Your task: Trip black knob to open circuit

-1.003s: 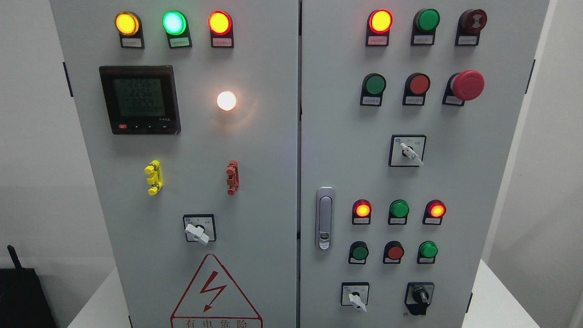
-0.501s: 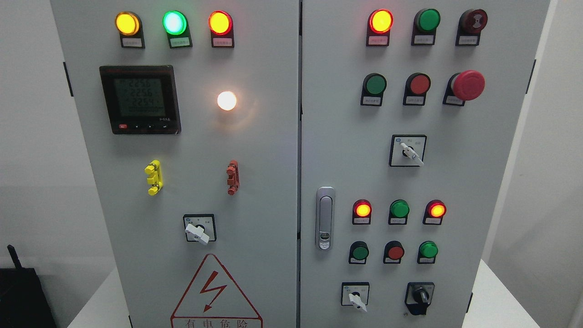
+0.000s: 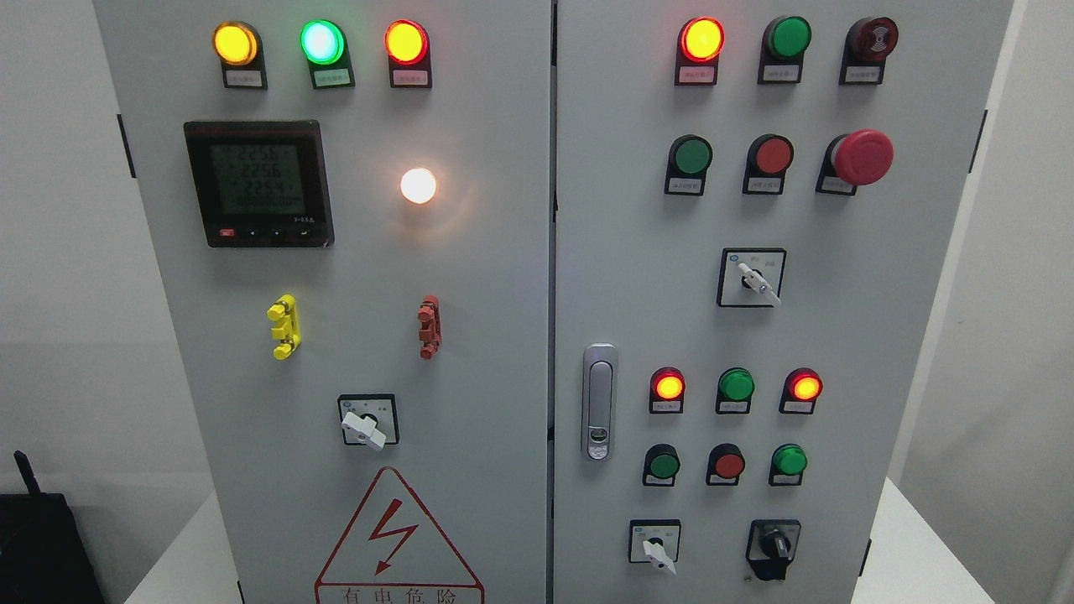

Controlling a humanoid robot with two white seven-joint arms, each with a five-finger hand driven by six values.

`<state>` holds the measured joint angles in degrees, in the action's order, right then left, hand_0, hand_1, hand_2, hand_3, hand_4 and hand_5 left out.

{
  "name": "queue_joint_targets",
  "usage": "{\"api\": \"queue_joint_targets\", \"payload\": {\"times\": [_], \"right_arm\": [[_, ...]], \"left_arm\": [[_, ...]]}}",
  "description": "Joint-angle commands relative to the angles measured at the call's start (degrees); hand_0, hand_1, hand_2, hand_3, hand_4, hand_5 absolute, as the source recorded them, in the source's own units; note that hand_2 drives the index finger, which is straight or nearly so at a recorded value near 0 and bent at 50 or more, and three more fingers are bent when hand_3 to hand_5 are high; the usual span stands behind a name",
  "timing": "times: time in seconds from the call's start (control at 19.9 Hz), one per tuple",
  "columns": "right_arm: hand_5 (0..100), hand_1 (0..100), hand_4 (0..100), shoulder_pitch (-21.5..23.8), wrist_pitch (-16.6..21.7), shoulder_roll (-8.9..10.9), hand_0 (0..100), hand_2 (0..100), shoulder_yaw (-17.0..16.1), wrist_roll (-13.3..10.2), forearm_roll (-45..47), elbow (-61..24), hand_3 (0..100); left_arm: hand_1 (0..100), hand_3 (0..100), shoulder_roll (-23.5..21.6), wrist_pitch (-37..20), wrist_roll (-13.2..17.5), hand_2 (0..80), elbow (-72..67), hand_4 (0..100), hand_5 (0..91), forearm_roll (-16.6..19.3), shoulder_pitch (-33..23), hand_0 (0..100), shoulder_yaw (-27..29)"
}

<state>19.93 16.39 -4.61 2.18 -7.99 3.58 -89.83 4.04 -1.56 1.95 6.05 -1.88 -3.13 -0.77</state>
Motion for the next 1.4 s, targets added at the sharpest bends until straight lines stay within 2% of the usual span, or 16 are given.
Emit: {"api": "queue_joint_targets", "payload": {"times": [0.0, 0.15, 0.6, 1.1, 1.35], "right_arm": [[89, 11, 89, -0.06, 0.48, -0.13, 0, 0, 0.20, -0.53, 0.20, -2.10, 100], [95, 10, 93, -0.15, 0.48, -0.05, 0, 0, 0.37, -2.20, 0.20, -3.07, 100], [99, 10, 100, -0.41, 0.31, -0.05, 0, 0, 1.25, -2.29, 0.20, -8.25, 100], [100, 8, 100, -2.44, -5.58, -0.05, 0, 0, 1.52, -2.12, 0.99, -14.76, 100], [100, 8, 100, -5.68, -9.09, -0.05, 0, 0, 1.60, -2.12, 1.08, -16.78, 100]], "left_arm": [[39, 0, 0.09, -0.11, -0.01, 0.0, 0.01, 0, 0.0, -0.14, 0.14, 12, 0.07], [39, 0, 0.09, -0.11, -0.01, 0.0, 0.01, 0, 0.0, -0.14, 0.14, 12, 0.07], [39, 0, 0.09, -0.11, -0.01, 0.0, 0.01, 0, 0.0, -0.14, 0.23, 12, 0.07], [39, 0, 0.09, -0.11, -0.01, 0.0, 0.01, 0, 0.0, -0.14, 0.14, 12, 0.07], [39, 0, 0.09, -0.11, -0.01, 0.0, 0.01, 0, 0.0, -0.14, 0.14, 12, 0.07]]}}
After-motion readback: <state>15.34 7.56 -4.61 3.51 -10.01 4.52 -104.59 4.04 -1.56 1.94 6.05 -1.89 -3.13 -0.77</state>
